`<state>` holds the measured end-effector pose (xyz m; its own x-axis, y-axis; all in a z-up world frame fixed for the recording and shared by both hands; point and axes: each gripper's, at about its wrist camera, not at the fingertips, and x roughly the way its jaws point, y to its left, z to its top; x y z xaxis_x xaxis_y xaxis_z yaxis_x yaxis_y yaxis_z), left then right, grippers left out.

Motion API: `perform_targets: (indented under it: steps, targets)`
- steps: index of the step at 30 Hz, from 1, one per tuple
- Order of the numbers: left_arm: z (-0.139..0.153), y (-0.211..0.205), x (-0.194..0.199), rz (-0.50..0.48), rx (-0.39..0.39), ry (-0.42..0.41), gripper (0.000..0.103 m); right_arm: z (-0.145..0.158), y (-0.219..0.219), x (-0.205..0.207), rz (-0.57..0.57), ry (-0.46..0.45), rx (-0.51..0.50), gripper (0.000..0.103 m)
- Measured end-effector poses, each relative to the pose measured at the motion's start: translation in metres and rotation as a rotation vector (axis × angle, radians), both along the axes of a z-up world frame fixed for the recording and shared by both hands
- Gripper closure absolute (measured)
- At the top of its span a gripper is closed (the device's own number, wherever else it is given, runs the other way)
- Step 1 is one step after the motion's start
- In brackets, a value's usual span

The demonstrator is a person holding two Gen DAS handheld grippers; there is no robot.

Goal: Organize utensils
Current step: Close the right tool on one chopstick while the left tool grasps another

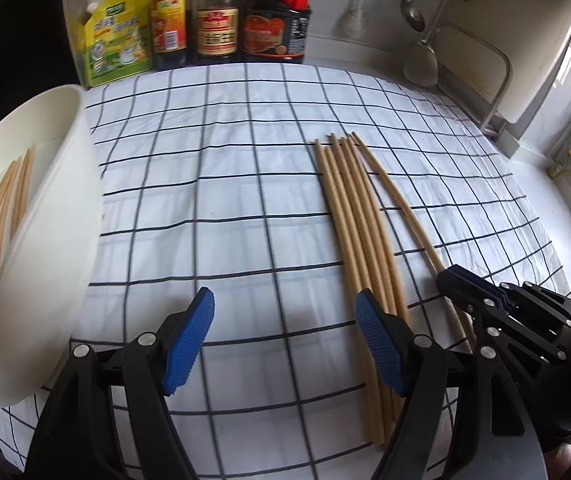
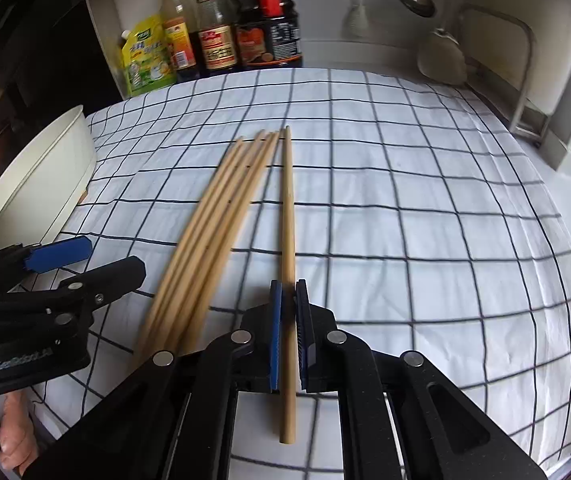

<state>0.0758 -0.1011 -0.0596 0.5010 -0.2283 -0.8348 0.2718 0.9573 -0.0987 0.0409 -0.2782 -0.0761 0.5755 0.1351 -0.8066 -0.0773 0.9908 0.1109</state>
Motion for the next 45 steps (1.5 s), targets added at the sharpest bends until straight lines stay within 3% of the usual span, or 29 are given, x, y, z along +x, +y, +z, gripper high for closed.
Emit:
perform_targets:
  steps: [10,17,31,38,45]
  targets:
    - [-0.008,-0.008,0.008,-0.001,0.042,0.001,0.031,0.001,-0.025,-0.019,-0.049,0.003,0.026,0.096]
    - [-0.007,-0.009,0.006,-0.001,0.031,-0.008,0.029,0.003,-0.03,-0.021,-0.055,-0.018,0.039,0.096]
    - [-0.015,-0.01,0.007,0.006,0.11,-0.022,0.02,0.002,-0.03,-0.016,-0.061,-0.023,0.037,0.083]
    - [-0.014,-0.021,0.022,-0.021,0.17,0.021,0.014,0.002,-0.025,-0.002,-0.06,-0.004,-0.008,0.08]
    - [-0.017,-0.018,0.027,-0.001,0.122,0.017,0.016,0.0,-0.014,0.007,-0.041,-0.017,-0.079,0.081]
